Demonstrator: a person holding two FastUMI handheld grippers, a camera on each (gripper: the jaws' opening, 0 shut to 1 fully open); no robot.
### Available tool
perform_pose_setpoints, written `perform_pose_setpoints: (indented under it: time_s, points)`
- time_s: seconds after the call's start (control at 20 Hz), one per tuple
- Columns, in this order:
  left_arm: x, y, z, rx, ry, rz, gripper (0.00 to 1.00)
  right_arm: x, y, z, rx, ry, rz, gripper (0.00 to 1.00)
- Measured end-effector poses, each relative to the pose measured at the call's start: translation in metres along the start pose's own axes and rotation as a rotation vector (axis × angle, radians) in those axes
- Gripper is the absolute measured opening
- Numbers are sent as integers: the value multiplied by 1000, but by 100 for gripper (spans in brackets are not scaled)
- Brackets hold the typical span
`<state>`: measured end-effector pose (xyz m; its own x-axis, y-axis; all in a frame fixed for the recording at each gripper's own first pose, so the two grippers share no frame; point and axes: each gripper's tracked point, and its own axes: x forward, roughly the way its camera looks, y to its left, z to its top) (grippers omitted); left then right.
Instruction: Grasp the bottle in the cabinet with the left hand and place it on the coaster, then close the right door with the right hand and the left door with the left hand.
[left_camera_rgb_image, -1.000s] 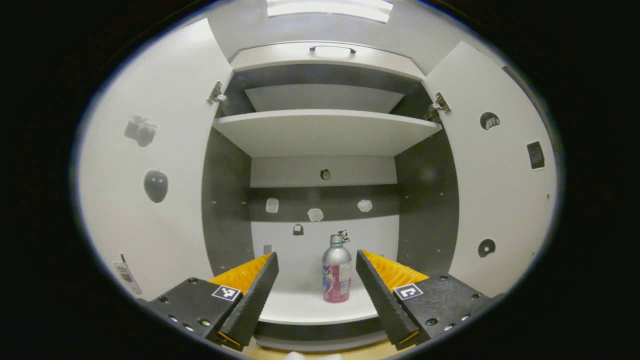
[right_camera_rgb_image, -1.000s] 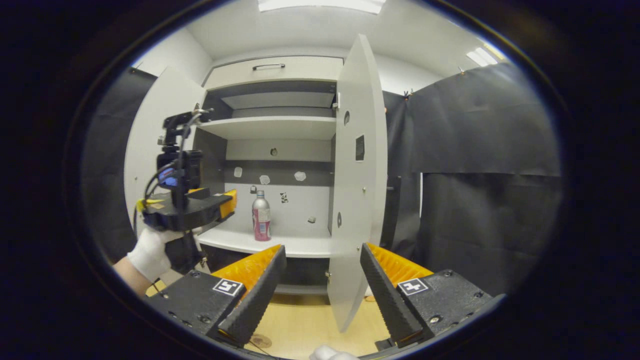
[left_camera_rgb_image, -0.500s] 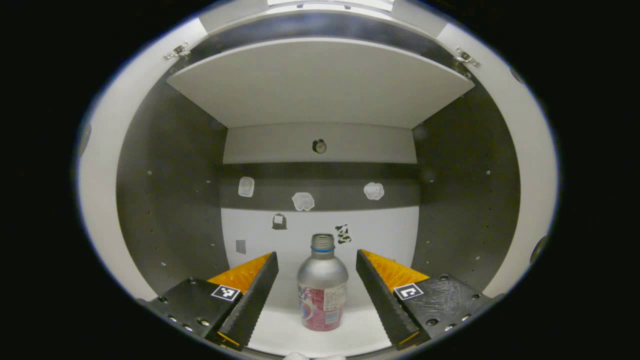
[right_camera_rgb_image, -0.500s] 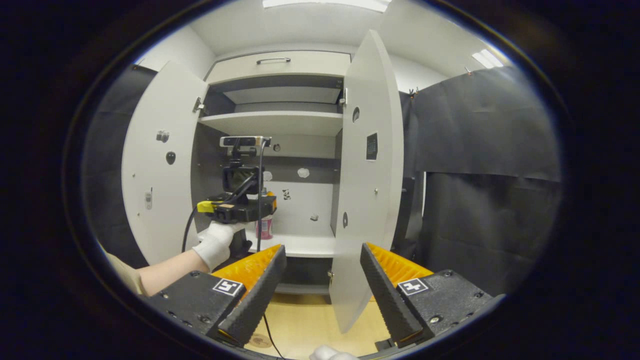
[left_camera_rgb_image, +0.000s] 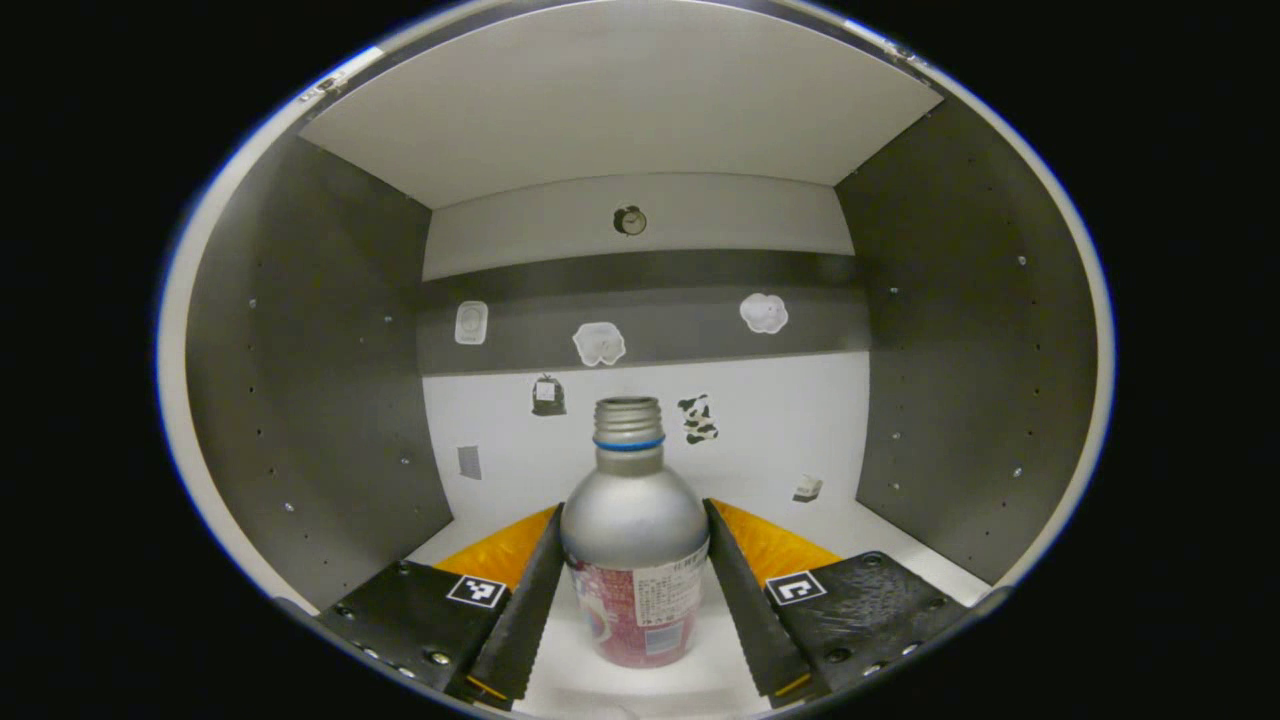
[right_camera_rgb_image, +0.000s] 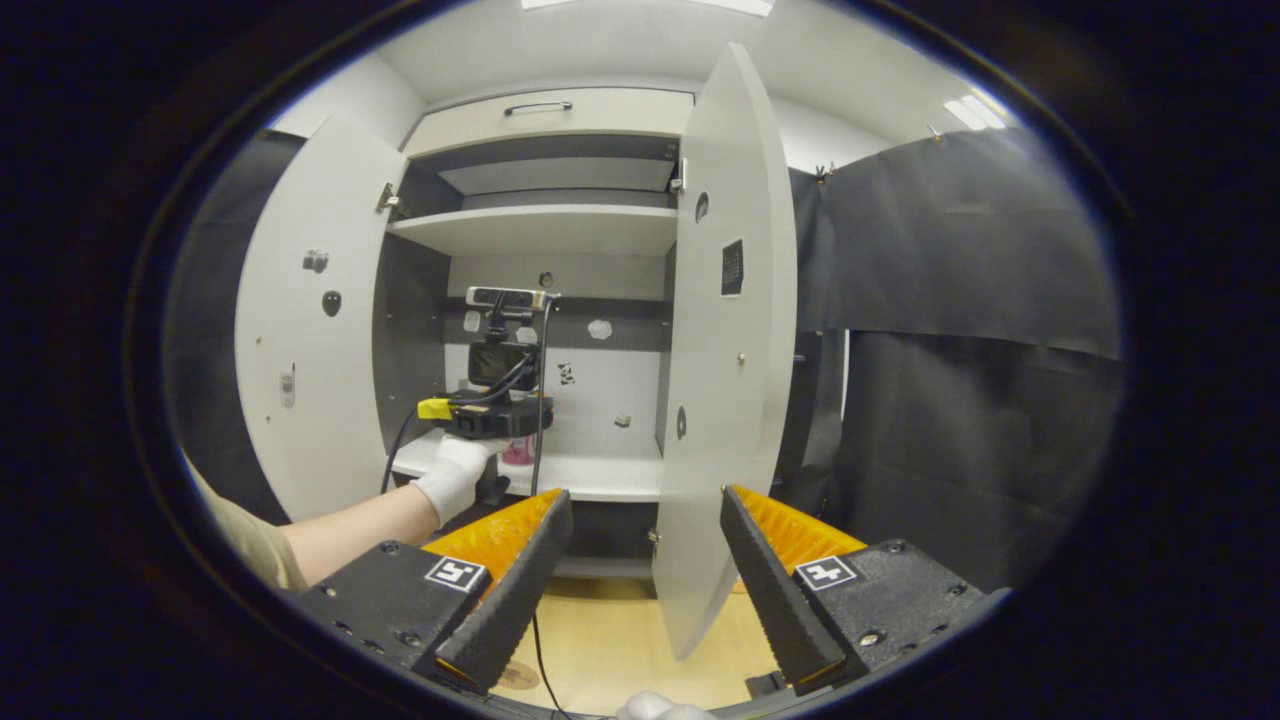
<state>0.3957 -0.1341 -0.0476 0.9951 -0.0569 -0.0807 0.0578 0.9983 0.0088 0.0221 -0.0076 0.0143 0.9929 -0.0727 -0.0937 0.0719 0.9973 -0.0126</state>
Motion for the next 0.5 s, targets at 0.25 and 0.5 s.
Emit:
perform_pose_setpoints:
  time_s: [0.25,0.5]
  points:
    - [-58,2,37,-21,-87,-59,78,-2,-4,-1,11,-6,4,98]
    - [-139,5,47,-30,-137,-107,82,-6,-8,-7,23,-5,15,98]
